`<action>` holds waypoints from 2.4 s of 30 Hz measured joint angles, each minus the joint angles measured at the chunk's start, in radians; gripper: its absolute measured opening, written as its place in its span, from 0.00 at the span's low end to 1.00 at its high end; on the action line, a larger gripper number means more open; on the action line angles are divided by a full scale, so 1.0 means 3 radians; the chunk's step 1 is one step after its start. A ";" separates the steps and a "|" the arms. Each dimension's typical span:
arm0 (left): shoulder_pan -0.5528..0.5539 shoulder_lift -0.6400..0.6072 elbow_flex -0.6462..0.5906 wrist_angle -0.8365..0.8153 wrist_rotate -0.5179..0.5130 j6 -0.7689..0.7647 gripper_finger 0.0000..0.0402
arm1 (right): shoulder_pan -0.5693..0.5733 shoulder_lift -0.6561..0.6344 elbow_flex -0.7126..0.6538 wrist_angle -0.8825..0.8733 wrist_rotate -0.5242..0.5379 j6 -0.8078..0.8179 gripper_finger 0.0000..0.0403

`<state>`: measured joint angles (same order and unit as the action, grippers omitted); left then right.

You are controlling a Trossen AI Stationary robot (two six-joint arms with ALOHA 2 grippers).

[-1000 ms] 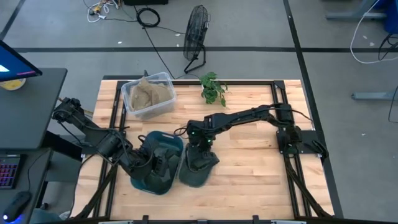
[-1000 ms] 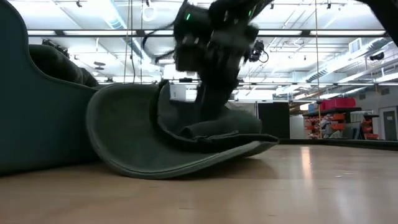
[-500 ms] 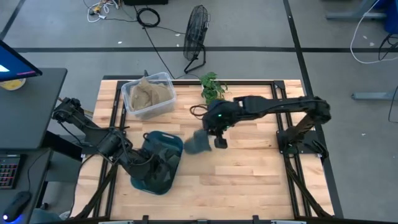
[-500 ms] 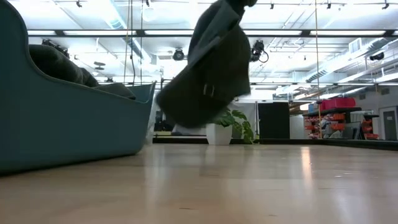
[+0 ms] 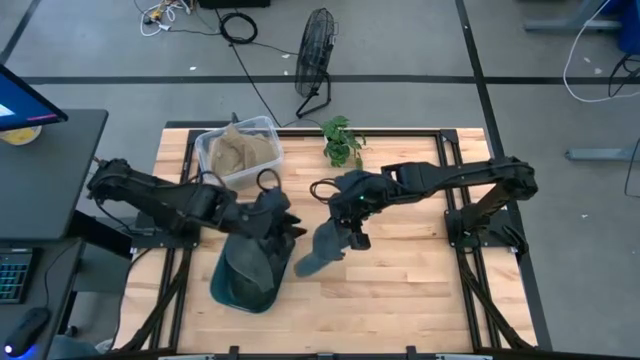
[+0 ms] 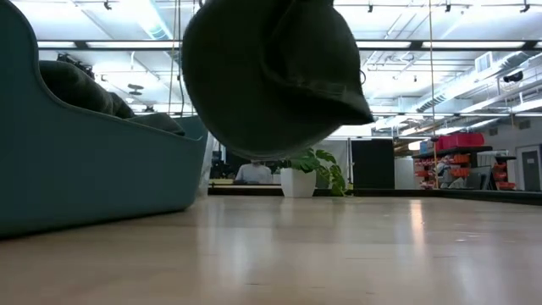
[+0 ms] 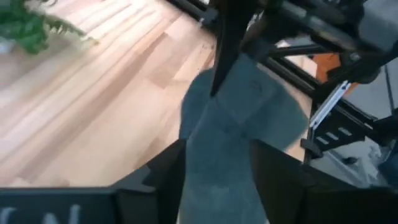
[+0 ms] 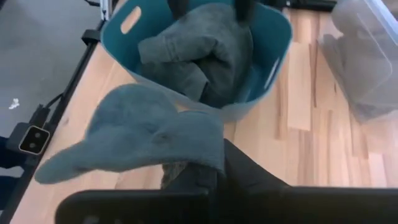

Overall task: Pick & Place hat
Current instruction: Put the gray cap into the blue bin

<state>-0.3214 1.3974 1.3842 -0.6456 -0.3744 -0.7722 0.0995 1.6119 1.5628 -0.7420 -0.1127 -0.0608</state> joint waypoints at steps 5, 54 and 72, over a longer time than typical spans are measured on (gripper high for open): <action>0.0119 0.0188 0.0003 0.0200 0.0202 0.0484 0.55 | 0.0071 -0.0013 0.0001 0.0173 -0.0014 -0.0018 0.01; -0.0579 0.0482 0.1316 -0.2798 -0.0178 -0.2427 0.02 | 0.0180 -0.0014 0.0001 -0.0360 0.0937 0.0213 0.54; -0.0772 0.0513 -0.1029 -0.1082 -0.0248 -0.3721 0.10 | 0.0183 -0.0004 0.0001 -0.0165 0.0936 0.0263 0.52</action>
<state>-0.5529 1.5515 1.0755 -0.9703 -0.4488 -1.8886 0.1543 1.6108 1.5631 -0.7916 0.1680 0.0181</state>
